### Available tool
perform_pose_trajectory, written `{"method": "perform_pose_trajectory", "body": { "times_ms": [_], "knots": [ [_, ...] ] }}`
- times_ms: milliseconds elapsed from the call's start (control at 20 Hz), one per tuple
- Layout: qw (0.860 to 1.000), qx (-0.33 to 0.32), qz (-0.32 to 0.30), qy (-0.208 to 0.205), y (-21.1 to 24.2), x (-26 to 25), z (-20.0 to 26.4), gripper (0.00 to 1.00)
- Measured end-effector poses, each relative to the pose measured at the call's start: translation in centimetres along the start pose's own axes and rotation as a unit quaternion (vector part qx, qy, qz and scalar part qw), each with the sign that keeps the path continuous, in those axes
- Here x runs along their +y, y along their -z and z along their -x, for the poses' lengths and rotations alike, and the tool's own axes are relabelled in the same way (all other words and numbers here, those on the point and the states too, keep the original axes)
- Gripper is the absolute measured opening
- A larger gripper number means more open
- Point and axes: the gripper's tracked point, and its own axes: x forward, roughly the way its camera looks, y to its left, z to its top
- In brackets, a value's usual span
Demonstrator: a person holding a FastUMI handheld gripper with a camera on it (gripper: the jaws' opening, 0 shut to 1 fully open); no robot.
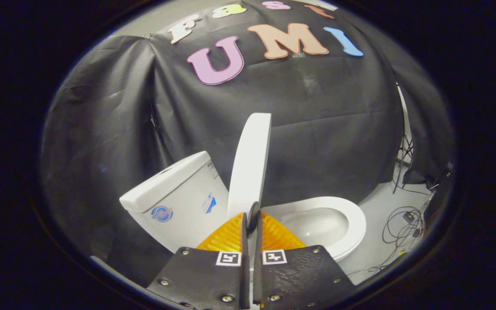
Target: Open the toilet lid.
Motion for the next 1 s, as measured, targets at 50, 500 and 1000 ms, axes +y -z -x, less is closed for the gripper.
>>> {"method": "perform_pose_trajectory", "body": {
  "times_ms": [50, 500, 1000],
  "knots": [
    [1.000, -0.001, -0.001, -0.002, 0.0, 0.2, 0.0, 0.04],
    [0.999, -0.018, 0.024, -0.013, -0.3, 0.8, -0.4, 0.04],
    [0.998, -0.037, 0.035, -0.029, -0.6, 2.0, -0.9, 0.04]
  ]
}}
